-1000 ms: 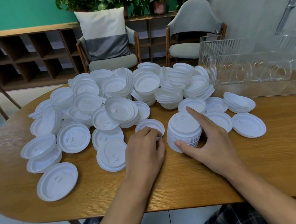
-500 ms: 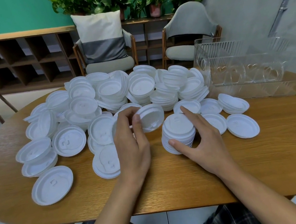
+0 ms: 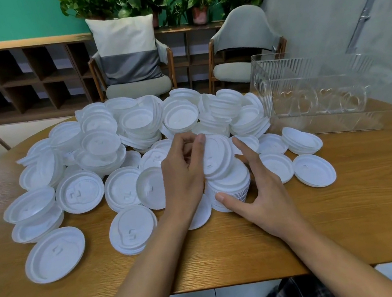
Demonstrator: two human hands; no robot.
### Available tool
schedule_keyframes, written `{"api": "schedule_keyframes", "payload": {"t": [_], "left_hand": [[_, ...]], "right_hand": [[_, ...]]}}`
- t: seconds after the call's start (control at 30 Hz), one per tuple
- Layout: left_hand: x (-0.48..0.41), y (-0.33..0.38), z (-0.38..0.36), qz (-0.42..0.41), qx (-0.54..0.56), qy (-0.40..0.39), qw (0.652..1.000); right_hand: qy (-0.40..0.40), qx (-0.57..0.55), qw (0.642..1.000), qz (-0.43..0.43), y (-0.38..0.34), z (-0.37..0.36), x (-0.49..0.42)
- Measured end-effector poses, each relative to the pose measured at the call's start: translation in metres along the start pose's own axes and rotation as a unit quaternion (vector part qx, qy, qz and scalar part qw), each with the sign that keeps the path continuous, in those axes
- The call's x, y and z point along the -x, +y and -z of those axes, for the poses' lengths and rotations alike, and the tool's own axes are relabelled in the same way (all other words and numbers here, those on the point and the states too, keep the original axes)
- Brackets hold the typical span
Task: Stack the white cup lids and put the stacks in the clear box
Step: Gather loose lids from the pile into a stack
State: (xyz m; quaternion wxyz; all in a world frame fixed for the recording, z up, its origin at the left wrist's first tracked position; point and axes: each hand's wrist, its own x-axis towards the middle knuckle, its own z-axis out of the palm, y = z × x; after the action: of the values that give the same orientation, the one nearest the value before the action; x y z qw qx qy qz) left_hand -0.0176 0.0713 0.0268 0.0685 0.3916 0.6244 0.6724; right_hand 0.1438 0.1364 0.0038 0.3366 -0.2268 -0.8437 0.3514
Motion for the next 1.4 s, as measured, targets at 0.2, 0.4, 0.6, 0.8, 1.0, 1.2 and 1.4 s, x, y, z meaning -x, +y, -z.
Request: {"api": "schedule_keyframes", "payload": {"t": [0.2, 0.4, 0.6, 0.8, 1.0, 1.2, 1.4], "left_hand": [[0.004, 0.001, 0.002, -0.017, -0.013, -0.027, 0.999], [0.009, -0.002, -0.001, -0.048, -0.019, -0.08, 0.995], [0.011, -0.005, 0.002, -0.097, -0.08, -0.086, 0.988], [0.014, -0.002, 0.01, -0.12, -0.123, -0.152, 0.973], [0.014, 0.002, 0.018, -0.085, -0.056, -0.18, 0.978], [0.016, 0.002, 0.014, -0.054, -0.075, -0.206, 0.974], [0.014, 0.002, 0.016, -0.05, -0.05, -0.201, 0.977]], "right_hand": [[-0.001, -0.003, 1.0, 0.009, 0.002, 0.0, 0.0], [0.0, -0.023, 1.0, 0.003, 0.003, -0.002, -0.001], [0.01, 0.014, 0.999, 0.028, 0.005, -0.005, -0.002], [0.007, 0.008, 1.0, 0.014, 0.008, -0.004, -0.002], [0.019, -0.004, 1.0, 0.0, 0.005, -0.002, -0.001], [0.02, 0.011, 1.0, 0.003, 0.007, -0.003, -0.002], [0.022, -0.002, 1.0, 0.0, 0.008, -0.003, -0.001]]}}
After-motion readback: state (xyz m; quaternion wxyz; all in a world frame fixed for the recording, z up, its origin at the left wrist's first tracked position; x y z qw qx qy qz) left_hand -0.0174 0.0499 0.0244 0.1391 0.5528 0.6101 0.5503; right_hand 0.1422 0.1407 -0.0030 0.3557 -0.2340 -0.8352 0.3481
